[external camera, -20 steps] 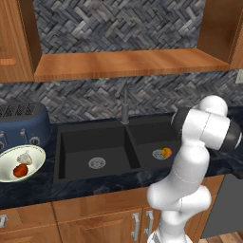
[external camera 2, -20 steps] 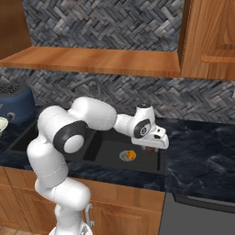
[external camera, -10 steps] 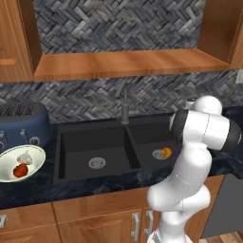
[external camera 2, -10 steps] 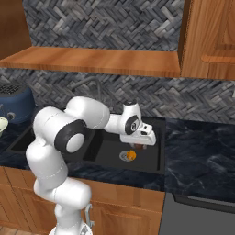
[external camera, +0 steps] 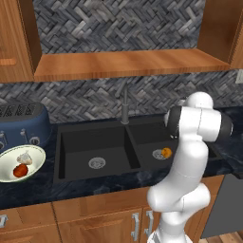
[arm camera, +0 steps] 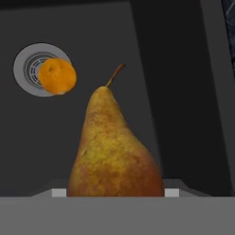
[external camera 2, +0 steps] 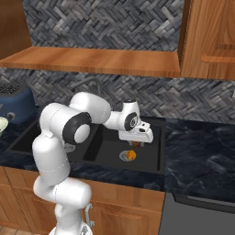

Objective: There is a mixed pile of frozen fruits and vegetables on the counter. Locate all the frozen vegetables and place the items in a bowl on the counter. Take all the frozen fruits and defrost them in a running sink.

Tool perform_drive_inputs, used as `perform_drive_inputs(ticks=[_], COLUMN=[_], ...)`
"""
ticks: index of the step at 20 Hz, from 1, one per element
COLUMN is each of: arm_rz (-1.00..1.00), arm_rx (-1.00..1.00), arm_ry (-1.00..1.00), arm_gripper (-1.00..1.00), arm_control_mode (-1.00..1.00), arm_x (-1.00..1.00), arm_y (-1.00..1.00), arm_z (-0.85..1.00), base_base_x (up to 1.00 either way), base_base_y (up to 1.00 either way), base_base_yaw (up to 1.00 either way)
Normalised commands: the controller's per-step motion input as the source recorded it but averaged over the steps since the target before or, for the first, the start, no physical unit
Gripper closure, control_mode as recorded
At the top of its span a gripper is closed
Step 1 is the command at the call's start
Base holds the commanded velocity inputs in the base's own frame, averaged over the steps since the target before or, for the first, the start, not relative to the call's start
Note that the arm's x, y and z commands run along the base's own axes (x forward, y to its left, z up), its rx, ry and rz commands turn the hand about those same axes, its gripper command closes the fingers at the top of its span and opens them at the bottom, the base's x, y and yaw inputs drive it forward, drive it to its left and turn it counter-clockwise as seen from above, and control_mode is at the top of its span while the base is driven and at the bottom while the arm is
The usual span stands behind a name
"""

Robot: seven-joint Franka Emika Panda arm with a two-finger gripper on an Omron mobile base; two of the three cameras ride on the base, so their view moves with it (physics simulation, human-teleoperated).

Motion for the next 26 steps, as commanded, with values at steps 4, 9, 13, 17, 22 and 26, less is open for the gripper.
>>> perform_drive_inputs(ticks=[4, 9, 13, 17, 22, 26], arm_rz=[0.01, 0.00, 0.00, 0.00, 0.00, 0.00], arm_rx=[0.00, 0.01, 0.01, 0.01, 0.02, 0.02], arm_ry=[0.02, 0.01, 0.01, 0.00, 0.00, 0.00], arm_gripper=[1.00, 1.00, 1.00, 1.00, 1.00, 1.00], arm_control_mode=[-1.00, -1.00, -1.00, -1.00, -1.00, -1.00], arm_x=[0.24, 0.18, 0.20, 0.18, 0.17, 0.23], arm_y=[0.12, 0.09, 0.03, 0.00, 0.00, 0.00], arm_z=[-0.24, -0.27, -0.29, -0.31, -0.31, -0.28], base_base_x=[0.00, 0.00, 0.00, 0.00, 0.00, 0.00], base_base_y=[0.00, 0.00, 0.00, 0.00, 0.00, 0.00], base_base_yaw=[0.00, 0.00, 0.00, 0.00, 0.00, 0.00])
